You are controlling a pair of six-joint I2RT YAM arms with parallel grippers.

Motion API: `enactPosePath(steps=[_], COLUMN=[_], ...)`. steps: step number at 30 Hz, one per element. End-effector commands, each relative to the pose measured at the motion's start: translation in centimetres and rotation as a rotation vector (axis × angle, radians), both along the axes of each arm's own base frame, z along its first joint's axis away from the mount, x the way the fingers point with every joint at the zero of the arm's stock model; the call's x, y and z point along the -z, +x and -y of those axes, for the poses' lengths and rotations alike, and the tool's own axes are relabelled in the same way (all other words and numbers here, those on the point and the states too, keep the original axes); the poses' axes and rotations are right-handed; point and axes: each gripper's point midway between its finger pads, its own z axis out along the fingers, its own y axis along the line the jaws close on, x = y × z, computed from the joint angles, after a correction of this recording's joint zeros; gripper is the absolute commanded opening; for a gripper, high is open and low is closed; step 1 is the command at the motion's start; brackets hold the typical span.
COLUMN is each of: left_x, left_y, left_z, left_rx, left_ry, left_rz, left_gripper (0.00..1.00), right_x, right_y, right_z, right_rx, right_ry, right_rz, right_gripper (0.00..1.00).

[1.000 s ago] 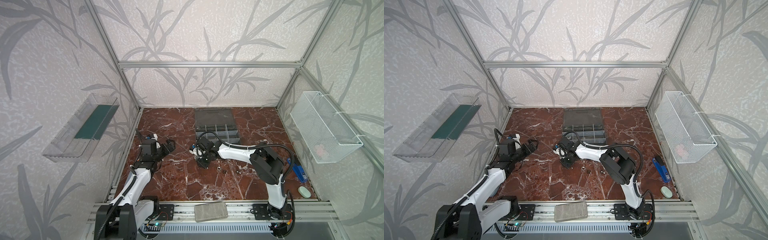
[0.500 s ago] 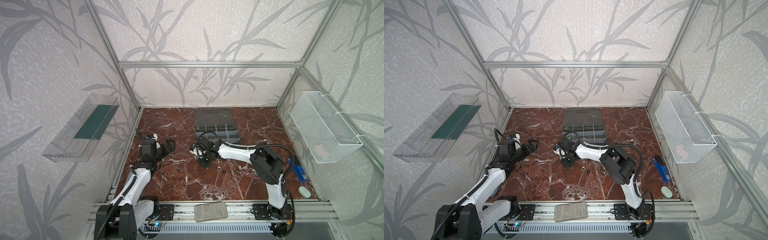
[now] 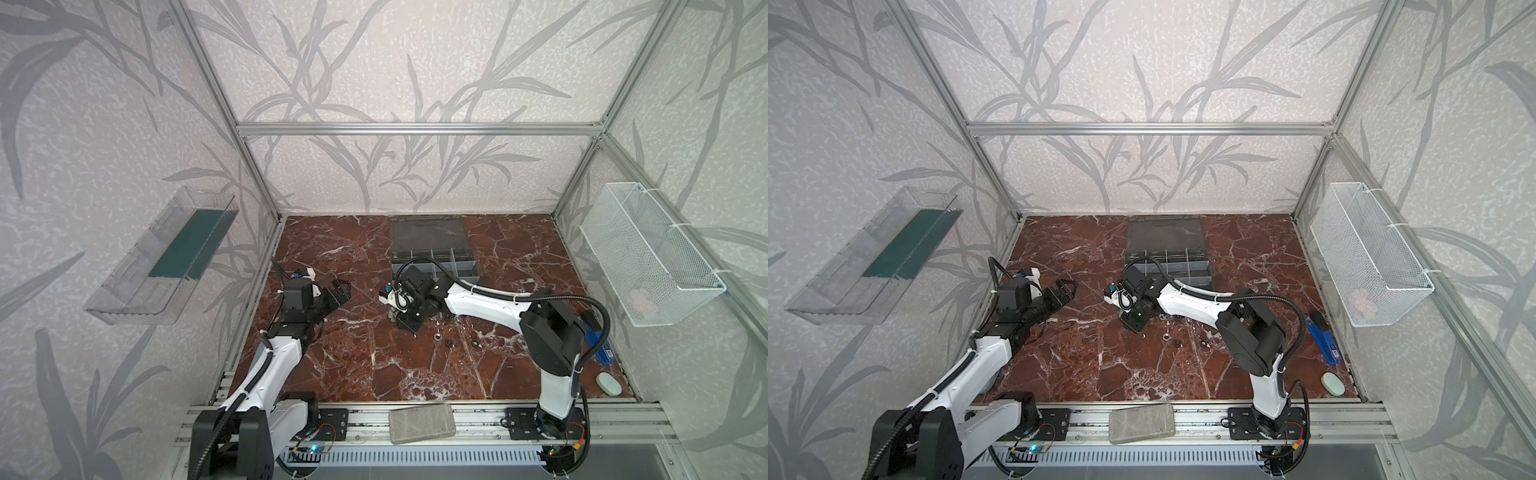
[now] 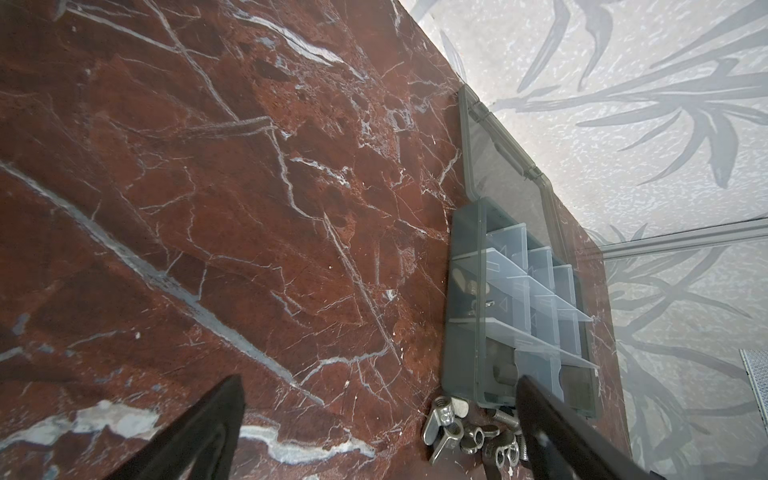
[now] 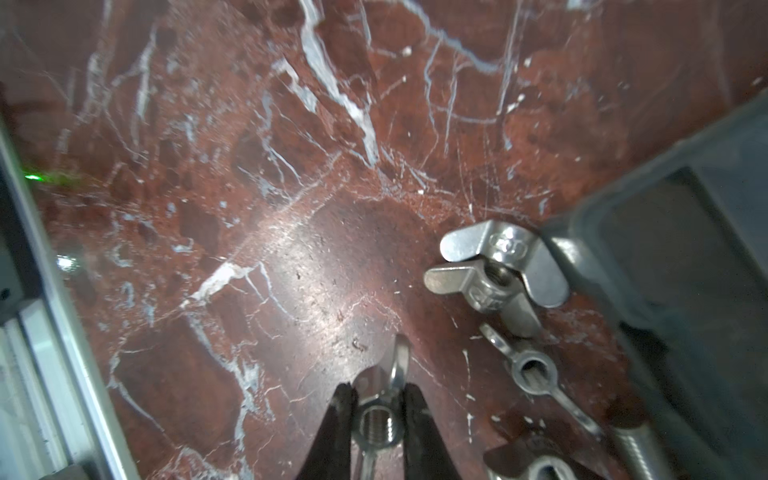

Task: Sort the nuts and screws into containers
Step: 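Close the right gripper on a silver wing nut, then carry the wing nut into the box compartment and release it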

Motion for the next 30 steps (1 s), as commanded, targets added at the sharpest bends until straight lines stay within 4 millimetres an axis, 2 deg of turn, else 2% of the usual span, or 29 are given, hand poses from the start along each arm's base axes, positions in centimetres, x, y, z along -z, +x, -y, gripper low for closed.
enactPosePath(steps=[1, 8, 15, 18, 23, 30], left_x=[0.1, 0.3, 0.3, 0.4, 0.4, 0.5], left_y=[-0.3, -0.3, -0.4, -0.4, -0.3, -0.5], left_z=[0.1, 0.1, 0.1, 0.1, 0.1, 0.1], left_rx=[0.003, 0.002, 0.001, -0.001, 0.0, -0.004], left_ry=[0.0, -0.004, -0.006, -0.005, -0.01, -0.017], left_rz=[-0.002, -0.006, -0.004, -0.005, -0.009, -0.01], left_gripper=[0.99, 0.99, 0.99, 1.0, 0.99, 1.0], right_x=[-4.6, -7.4, -7.9, -7.3, -5.6, -3.5], right_y=[1.7, 7.0, 12.9, 15.2, 17.7, 18.7], right_z=[0.1, 1.3, 1.8, 1.7, 1.1, 0.9], right_rx=[-0.009, 0.07, 0.209, 0.279, 0.344, 0.373], right_ry=[0.085, 0.111, 0.119, 0.117, 0.1, 0.097], right_rz=[0.062, 0.178, 0.255, 0.29, 0.324, 0.317], right_gripper=[0.0, 0.0, 0.0, 0.0, 0.0, 0.0])
